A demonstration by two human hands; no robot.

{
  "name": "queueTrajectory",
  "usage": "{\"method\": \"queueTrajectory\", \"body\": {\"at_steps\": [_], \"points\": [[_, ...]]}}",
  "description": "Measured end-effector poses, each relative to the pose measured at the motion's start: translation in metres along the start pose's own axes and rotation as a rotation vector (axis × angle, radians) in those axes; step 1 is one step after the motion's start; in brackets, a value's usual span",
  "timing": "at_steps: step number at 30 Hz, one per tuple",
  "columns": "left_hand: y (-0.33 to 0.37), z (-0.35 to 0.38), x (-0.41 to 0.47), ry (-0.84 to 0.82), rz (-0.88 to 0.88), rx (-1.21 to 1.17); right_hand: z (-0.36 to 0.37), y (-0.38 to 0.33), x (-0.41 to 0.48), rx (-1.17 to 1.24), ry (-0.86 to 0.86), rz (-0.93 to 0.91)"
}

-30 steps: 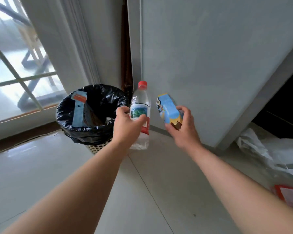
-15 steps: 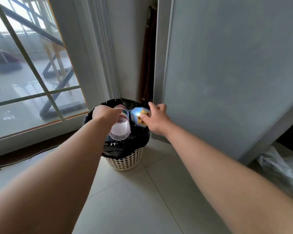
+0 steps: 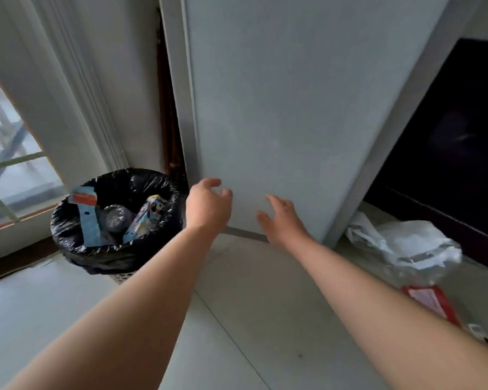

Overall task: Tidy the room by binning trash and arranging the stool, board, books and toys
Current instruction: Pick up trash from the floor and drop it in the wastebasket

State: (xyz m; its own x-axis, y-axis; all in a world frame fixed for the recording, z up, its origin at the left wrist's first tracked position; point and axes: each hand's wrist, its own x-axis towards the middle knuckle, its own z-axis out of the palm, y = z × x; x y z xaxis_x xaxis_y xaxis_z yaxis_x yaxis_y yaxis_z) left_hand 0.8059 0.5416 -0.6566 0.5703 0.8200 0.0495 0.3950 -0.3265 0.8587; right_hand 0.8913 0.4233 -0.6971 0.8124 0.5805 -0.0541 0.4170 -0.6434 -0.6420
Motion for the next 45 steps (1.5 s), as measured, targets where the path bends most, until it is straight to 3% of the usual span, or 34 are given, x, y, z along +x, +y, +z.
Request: {"method": "queueTrajectory", "body": {"at_steps": [16, 28, 34, 39, 41, 45], "points": [[0.047, 0.235, -0.157, -0.594, 0.030, 0.040, -0.159, 0.276, -0.126, -0.034, 0.308, 0.479], [-0.022, 0.353, -0.240, -0.926, -0.206, 0.180, -0.118, 0.418, -0.188, 0.110, 0.143, 0.743], [-0.039, 0.378, -0.267, -1.061, -0.014, 0.297, -0.084, 0.433, -0.188, 0.345, 0.114, 0.762], [-0.037, 0.399, -0.278, -1.003, 0.111, 0.538, -0.072, 0.428, -0.189, 0.355, 0.081, 0.664], [-0.036, 0.403, -0.275, -0.939, 0.124, 0.540, -0.078, 0.432, -0.190, 0.362, 0.155, 0.631], [-0.035, 0.407, -0.265, -0.850, 0.106, 0.445, -0.103, 0.468, -0.192, 0.036, 0.363, 0.700]]}}
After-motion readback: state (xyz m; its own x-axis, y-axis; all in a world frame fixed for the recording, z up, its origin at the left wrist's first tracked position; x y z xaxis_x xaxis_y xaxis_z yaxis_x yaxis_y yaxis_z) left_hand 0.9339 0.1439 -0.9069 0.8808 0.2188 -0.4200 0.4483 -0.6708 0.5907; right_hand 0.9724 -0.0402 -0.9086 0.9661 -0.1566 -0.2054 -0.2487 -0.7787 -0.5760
